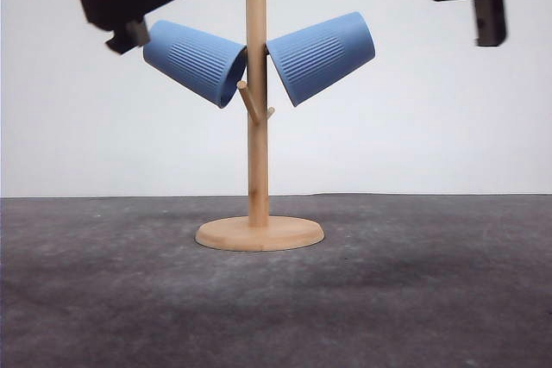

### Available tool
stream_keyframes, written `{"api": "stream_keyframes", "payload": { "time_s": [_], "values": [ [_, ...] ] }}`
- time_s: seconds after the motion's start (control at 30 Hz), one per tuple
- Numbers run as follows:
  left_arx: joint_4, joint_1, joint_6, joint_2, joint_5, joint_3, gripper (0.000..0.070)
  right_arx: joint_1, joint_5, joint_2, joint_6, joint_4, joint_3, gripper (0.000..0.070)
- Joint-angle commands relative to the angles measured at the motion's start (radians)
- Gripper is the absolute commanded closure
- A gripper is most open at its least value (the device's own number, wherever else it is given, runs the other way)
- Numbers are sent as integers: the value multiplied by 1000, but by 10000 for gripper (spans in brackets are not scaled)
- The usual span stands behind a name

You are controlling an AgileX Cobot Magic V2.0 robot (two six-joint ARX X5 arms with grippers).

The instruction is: Place three cups

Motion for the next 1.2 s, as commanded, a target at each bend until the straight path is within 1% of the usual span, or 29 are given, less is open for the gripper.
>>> {"api": "stream_keyframes", "payload": {
  "time_s": [0.0,0.07,0.1,0.17,0.23,0.27,0.43,0.53,0.6,0.67,0.73,0.8,0.87,0.97,1.07,1.17],
  "values": [
    [-8,-1,-33,3,-19,11,317,-34,-3,5,-35,4,30,483],
    [-22,8,-76,3,-39,11,317,-85,-3,4,-43,6,38,483],
    [-22,13,-111,3,-49,11,317,-107,-3,5,-46,12,39,483],
    [-18,28,-198,3,-60,12,317,-148,5,5,-56,18,39,483],
    [-18,46,-310,3,-79,12,317,-174,17,5,-66,18,39,483],
    [-18,57,-371,3,-93,12,317,-183,21,5,-72,18,39,483],
    [30,109,-566,3,-147,12,317,-206,43,5,-105,18,39,483],
    [87,151,-673,3,-184,13,317,-207,102,5,-118,18,39,483],
    [115,184,-731,4,-195,13,317,-207,150,5,-119,18,39,483],
    [130,221,-771,11,-194,13,316,-207,199,5,-121,19,39,483],
    [132,260,-791,25,-182,13,316,-207,236,5,-127,19,39,483],
    [138,299,-802,51,-151,13,316,-207,257,5,-131,19,39,483],
    [160,332,-810,88,-110,15,316,-207,259,5,-133,19,39,483],
    [230,359,-831,151,-64,20,316,-206,259,5,-137,19,39,483],
    [298,375,-844,215,-40,36,317,-206,259,5,-138,21,39,483],
    [323,384,-843,275,-33,66,316,-206,259,5,-138,23,39,483]
  ]
}}
